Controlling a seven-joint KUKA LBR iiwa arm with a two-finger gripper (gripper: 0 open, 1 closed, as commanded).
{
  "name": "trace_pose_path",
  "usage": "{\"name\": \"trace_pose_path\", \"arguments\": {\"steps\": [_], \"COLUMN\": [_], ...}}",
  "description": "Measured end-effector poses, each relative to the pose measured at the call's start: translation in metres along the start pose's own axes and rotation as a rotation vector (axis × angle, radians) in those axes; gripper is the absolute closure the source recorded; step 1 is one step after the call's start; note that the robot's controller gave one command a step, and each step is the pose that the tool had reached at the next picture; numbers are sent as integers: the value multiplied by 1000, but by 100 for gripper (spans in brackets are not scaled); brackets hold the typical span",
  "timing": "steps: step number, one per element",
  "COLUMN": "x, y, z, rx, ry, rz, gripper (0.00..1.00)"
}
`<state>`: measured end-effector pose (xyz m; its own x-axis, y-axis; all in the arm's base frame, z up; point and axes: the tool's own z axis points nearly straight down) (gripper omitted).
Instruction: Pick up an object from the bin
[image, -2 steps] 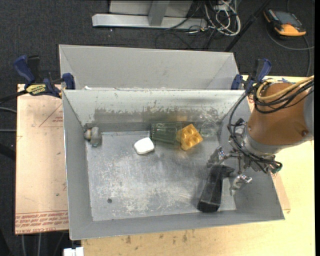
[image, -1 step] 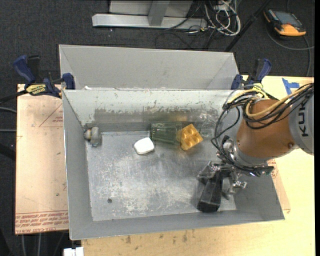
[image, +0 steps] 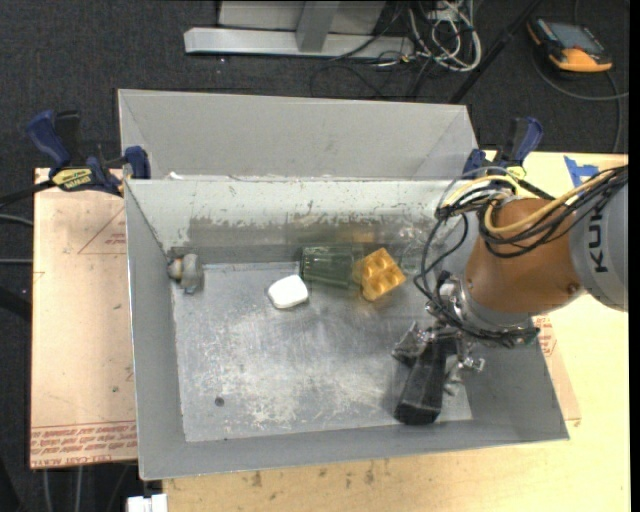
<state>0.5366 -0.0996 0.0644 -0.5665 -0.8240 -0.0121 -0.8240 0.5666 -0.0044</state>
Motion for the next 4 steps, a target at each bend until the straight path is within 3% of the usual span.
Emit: {"name": "trace_pose_path", "arguments": {"steps": [4], "x": [3], "y": [1], "z": [-21], "rx": [-1], "ry": [7], "rz": [-11], "gripper": [100]}}
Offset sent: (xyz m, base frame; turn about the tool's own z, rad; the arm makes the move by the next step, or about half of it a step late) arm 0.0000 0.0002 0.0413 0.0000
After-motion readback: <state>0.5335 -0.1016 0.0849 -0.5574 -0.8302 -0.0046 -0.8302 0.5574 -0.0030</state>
